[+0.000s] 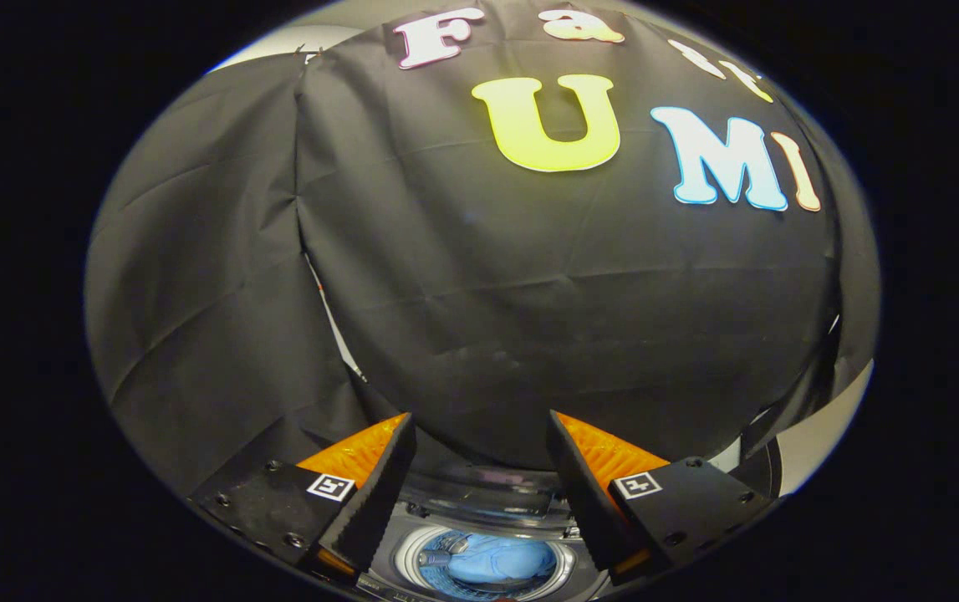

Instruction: Put the clothes into the washing machine and then close the washing machine lid.

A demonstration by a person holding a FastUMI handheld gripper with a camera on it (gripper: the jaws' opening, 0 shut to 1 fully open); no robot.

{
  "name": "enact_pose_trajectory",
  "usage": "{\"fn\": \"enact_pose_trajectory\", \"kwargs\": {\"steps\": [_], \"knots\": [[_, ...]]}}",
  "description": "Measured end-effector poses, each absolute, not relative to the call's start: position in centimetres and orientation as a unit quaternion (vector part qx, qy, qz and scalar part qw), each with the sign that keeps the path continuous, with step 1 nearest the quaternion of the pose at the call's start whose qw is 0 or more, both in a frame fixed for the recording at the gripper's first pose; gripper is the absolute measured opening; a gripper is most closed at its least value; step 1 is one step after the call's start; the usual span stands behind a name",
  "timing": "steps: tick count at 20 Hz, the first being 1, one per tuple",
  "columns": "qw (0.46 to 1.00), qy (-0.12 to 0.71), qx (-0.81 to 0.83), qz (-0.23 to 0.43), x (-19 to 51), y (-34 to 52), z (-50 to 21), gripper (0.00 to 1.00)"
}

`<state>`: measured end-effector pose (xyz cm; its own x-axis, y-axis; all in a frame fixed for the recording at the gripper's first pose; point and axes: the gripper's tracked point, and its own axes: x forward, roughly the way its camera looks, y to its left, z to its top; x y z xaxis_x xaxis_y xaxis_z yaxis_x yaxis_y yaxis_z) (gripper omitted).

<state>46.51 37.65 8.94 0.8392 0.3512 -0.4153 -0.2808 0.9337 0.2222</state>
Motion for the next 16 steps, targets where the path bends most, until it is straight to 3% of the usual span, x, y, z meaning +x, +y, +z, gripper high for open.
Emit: {"fn": "enact_pose_trajectory", "kwargs": {"steps": [16], "knots": [[0.945,0.291,0.053,0.138,51.8,38.5,3.8,0.97]]}}
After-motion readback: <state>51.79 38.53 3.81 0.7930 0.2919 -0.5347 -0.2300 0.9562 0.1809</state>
